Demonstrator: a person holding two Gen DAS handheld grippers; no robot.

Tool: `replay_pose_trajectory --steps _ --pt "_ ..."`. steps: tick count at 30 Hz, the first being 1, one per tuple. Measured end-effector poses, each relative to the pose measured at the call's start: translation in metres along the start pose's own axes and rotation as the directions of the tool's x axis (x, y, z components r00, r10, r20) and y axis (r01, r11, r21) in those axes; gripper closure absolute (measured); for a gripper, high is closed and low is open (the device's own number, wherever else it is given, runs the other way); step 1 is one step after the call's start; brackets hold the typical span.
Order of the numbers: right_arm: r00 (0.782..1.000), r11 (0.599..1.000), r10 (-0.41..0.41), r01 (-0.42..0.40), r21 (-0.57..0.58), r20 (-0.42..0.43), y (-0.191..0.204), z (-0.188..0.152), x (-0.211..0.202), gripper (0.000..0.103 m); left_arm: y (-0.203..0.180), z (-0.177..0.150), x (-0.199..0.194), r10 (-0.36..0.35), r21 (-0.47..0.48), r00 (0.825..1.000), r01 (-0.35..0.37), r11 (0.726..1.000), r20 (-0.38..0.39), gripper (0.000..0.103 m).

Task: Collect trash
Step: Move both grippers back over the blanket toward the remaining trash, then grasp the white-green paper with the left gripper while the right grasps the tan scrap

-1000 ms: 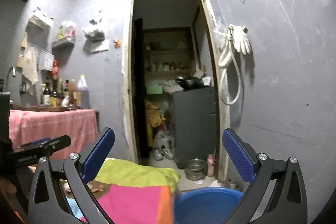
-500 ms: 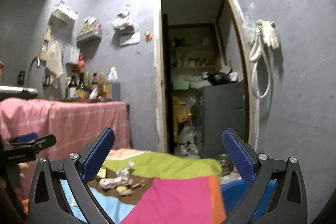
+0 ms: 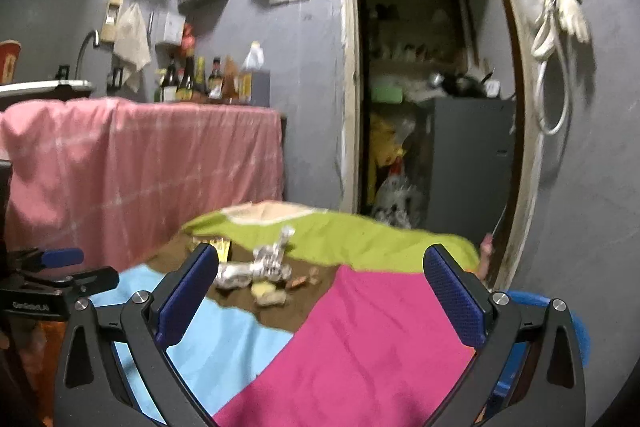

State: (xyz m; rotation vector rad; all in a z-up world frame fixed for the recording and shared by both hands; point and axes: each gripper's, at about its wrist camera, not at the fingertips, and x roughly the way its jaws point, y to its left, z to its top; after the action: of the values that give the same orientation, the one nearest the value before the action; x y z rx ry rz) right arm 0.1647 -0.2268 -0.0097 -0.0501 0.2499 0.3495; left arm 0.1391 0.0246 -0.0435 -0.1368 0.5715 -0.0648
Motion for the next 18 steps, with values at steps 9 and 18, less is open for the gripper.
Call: replay_pose_trajectory --steps 9,18 --pt "0.983 0.997 0.071 -0.07 0.017 -0.171 -0.009 -0.015 0.039 0.005 -0.004 -0.002 0.028 -0.054 0.009 0.988 0.056 0.998 -0.148 0.008" --pt "0.933 0.992 0.127 -0.124 0.032 -0.338 -0.01 -0.024 0.083 0.022 -0.004 -0.002 0.055 -0.09 -0.034 0.959 0.084 0.996 -0.267 0.052"
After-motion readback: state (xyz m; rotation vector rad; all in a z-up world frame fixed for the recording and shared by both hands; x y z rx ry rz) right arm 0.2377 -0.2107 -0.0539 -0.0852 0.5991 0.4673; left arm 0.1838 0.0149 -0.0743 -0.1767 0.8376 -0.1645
